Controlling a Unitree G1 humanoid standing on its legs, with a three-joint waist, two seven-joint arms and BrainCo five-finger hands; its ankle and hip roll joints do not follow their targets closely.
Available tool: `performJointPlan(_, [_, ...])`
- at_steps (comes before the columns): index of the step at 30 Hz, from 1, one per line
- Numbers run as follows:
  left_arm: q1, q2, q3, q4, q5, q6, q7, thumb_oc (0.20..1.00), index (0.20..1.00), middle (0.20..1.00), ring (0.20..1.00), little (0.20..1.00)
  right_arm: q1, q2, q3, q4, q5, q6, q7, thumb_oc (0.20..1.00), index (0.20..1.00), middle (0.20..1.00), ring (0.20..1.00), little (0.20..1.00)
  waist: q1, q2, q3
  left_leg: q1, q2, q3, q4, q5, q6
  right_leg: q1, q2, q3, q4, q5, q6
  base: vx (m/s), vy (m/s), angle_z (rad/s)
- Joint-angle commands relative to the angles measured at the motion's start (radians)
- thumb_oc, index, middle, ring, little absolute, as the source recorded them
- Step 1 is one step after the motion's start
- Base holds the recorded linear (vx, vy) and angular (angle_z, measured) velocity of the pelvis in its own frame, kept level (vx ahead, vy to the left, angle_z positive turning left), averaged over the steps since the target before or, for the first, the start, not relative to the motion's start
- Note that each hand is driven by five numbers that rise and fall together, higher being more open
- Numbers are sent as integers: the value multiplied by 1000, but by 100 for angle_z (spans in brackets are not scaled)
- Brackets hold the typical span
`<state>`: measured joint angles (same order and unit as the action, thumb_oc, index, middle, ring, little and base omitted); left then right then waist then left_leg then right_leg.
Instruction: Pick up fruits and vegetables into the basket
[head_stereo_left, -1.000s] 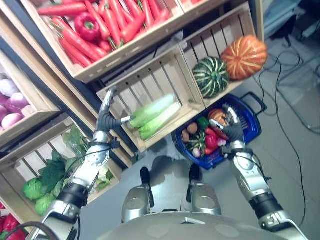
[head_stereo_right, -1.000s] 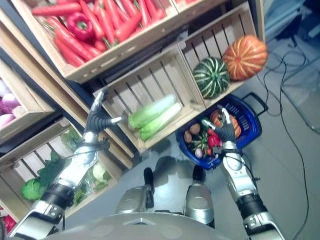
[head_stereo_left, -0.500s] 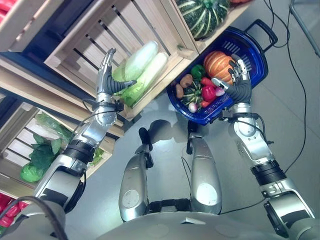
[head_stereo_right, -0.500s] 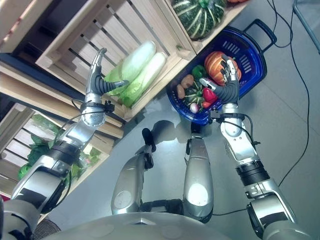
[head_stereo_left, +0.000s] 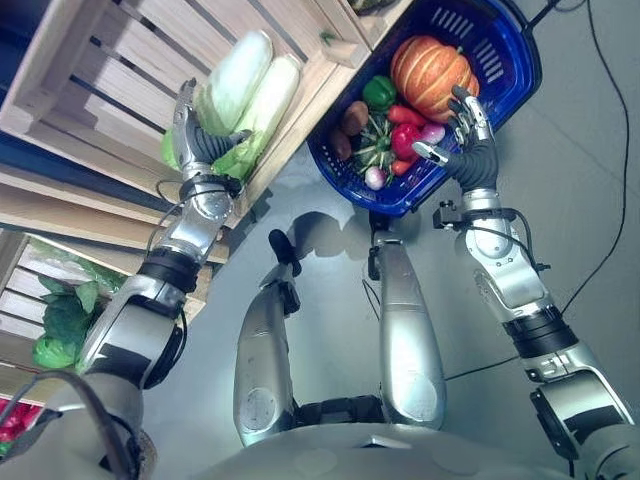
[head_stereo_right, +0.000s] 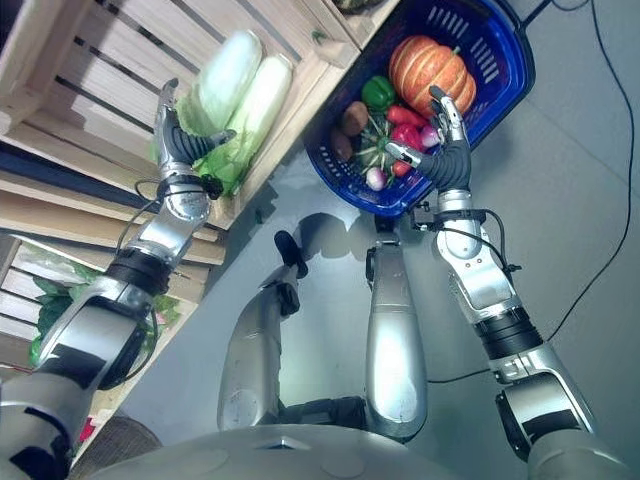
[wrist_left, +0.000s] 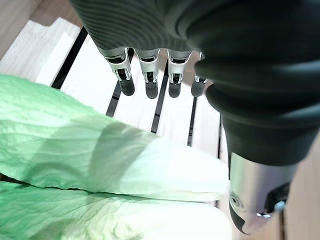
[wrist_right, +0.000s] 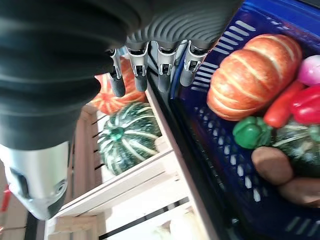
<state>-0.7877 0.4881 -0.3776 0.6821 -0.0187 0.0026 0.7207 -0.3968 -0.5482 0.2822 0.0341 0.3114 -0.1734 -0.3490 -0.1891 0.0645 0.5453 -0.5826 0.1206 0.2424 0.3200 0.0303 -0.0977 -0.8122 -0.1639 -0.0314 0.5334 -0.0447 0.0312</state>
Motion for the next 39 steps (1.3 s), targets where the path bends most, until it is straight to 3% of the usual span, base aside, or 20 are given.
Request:
performJointPlan(1, [-34,52,84,53,5,14,60,1000,1000,1000,1000,1000,18,-19,-11,-98,-22,-40,24,1000,1000,1000,1000,1000,-40,-4,-25,-81,2,21,92,-31,4,-4,55,-12,60,-76,10,0,0,0])
performJointPlan(8, [-125,98,83,167,-43,74,49,1000,1000,1000,1000,1000,23,-42,-17,-116,6,-49,33,1000,1000,1000,1000,1000,-75,-15,-25,-138,16,34,134,-45,0,-69,64,15,78,-73,10,24,13,-2])
performJointPlan(9, [-138,100,79,195,-51,89,47,1000,1000,1000,1000,1000,27,-43,-11,-115,5,-51,30,1000,1000,1000,1000,1000,-82,-17,-25,-130,18,23,152,-78,-10,-60,65,24,94,-106,18,97,25,-4])
performJointPlan(16, [-194,116,61,270,-69,150,34,1000,1000,1000,1000,1000,12,-44,-10,-107,19,-43,17,1000,1000,1000,1000,1000,-95,-24,-25,-162,24,26,163,-79,-14,-90,68,34,87,-93,22,21,3,-7])
performJointPlan(27, [-246,110,15,415,-207,259,-128,1000,1000,1000,1000,1000,-50,-49,-3,-100,59,-1,17,1000,1000,1000,1000,1000,-111,-27,-25,-203,29,33,181,-85,-19,-132,72,51,79,-79,28,1,4,-2])
performJointPlan(39, [-225,99,17,518,-260,366,-184,1000,1000,1000,1000,1000,-70,-57,0,-95,80,27,6,1000,1000,1000,1000,1000,-112,-34,-25,-227,33,33,187,-82,-21,-152,75,52,73,-73,26,4,4,-3])
